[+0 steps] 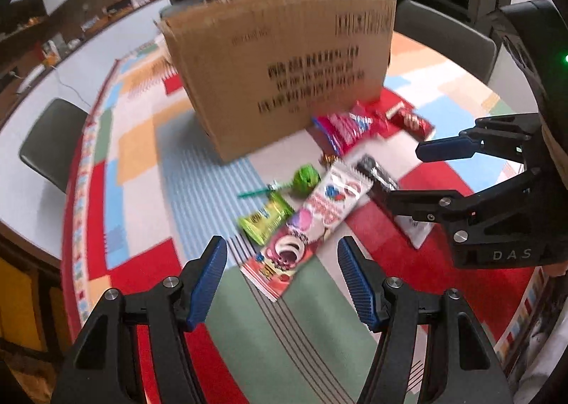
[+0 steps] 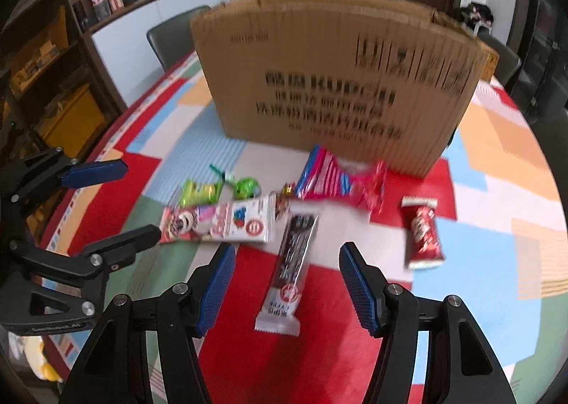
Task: Organize snacks
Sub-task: 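Move both tools back from the box to the snack pile, then grasp the dark chocolate bar with the right tool while the left grasps the pink Lotso bar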
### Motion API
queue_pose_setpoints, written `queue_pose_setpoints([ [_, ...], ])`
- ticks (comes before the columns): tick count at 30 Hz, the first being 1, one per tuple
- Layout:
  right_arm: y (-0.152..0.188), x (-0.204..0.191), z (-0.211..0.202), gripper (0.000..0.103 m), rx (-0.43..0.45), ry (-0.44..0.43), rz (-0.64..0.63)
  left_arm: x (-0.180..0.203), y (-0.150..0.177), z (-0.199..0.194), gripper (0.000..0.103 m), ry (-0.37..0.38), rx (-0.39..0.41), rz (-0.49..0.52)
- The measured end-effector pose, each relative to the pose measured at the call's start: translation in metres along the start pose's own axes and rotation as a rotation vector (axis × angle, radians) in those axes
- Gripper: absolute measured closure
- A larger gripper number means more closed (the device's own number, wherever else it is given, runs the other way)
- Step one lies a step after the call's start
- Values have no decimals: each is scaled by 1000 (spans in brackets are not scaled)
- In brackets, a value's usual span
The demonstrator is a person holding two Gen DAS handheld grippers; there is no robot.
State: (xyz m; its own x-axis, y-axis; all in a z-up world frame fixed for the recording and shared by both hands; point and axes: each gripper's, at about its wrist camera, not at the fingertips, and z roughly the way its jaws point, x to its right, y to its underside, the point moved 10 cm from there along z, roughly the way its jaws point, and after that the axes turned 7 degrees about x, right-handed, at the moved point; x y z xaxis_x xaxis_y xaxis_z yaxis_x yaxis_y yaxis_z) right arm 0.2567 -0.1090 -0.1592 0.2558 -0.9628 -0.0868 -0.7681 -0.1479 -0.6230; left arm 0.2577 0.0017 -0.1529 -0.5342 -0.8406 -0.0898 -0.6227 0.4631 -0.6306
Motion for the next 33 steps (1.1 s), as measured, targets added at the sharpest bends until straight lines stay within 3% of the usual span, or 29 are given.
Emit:
queue_pose_setpoints([
  [8,19,1,22,41,-84,6,32,4,6,27,45,95,-63,11],
  [21,22,3,36,47,-107,15,52,14,5,50,56,209,-127,-31],
  [25,24,6,41,52,-115,7,66,19,4,50,60,225,-141,-54],
  [33,20,17,42,57,-103,-1,103,29,-1,57,60,152,-127,-79],
])
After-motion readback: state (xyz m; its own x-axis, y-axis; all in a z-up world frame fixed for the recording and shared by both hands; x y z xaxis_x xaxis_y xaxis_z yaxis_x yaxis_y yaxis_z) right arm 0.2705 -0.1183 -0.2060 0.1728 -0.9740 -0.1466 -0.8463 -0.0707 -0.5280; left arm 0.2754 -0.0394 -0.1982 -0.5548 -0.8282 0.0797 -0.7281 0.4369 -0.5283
